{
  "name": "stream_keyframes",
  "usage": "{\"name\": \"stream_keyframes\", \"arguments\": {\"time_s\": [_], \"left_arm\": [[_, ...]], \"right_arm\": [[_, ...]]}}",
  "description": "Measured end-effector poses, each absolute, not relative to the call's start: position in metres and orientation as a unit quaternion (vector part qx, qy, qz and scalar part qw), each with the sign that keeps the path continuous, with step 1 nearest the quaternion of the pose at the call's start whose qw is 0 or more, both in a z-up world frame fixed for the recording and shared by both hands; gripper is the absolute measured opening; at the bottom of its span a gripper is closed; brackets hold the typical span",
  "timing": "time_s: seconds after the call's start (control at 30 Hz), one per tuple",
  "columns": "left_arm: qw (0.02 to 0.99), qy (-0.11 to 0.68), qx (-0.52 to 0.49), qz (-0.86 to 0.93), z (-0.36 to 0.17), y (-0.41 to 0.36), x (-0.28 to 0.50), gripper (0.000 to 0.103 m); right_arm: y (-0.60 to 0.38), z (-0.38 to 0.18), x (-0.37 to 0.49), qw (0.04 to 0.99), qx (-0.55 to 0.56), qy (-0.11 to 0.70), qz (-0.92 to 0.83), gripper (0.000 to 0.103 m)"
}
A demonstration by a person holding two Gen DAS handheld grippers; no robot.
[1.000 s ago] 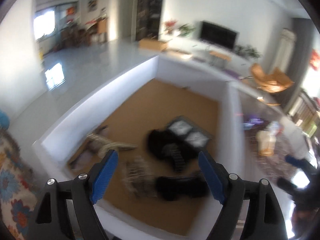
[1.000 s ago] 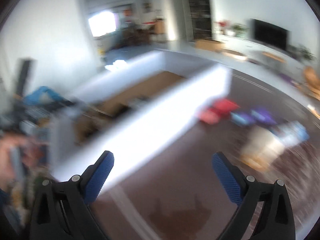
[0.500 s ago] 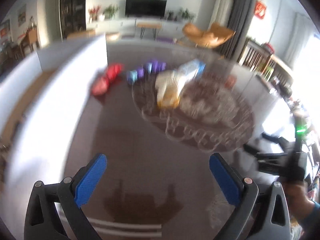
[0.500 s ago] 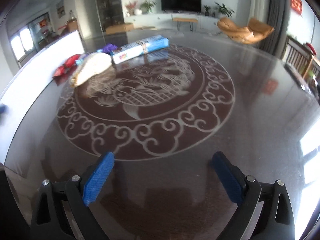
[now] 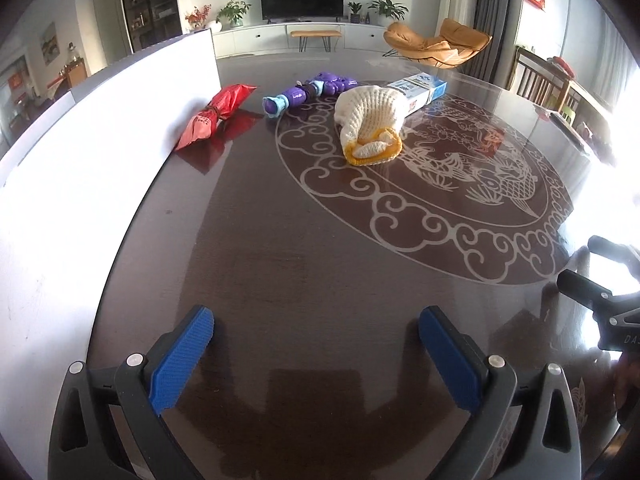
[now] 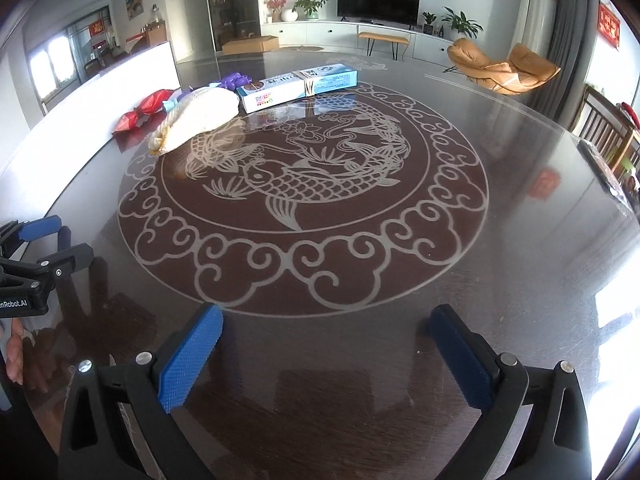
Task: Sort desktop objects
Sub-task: 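Move both grippers back over the table, then grasp the white knit glove with the left gripper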
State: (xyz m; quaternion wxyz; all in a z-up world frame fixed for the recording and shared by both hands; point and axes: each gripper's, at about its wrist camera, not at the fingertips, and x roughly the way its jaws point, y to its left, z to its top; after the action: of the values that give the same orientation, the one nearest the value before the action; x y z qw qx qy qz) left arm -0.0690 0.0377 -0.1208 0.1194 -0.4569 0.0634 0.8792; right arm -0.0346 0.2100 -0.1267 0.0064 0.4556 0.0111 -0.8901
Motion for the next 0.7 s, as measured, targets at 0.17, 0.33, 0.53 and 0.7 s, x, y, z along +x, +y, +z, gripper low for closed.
{"name": "stream_keyframes", "arguments": {"time_s": [0.17, 0.33, 0.53, 0.7], "left_arm": [[0.172, 0.041, -0.426, 0.887, -0.099, 0.046, -0.072, 0.103], [0.181, 0.025, -0.422, 0.888, -0.072, 0.067, -0.131, 0.103], [0.173, 0.022, -0.464, 0.869, -0.093, 0.100, -0.203, 0.103], [0.161, 0.020, -0.460, 0.873, -0.110, 0.111, -0.226, 0.099]], "right_arm": [[0.210, -0.127, -0.035, 0.006, 0.456, 0.011, -0.890, 0.103], [0.210, -0.126, -0.035, 0.006, 0.456, 0.010, -0.890, 0.103], [0.210, -0.127, -0.035, 0.006, 0.456, 0.010, -0.890, 0.103], [0.210, -0.127, -0.034, 0.005, 0.456, 0.010, -0.890, 0.103]]}}
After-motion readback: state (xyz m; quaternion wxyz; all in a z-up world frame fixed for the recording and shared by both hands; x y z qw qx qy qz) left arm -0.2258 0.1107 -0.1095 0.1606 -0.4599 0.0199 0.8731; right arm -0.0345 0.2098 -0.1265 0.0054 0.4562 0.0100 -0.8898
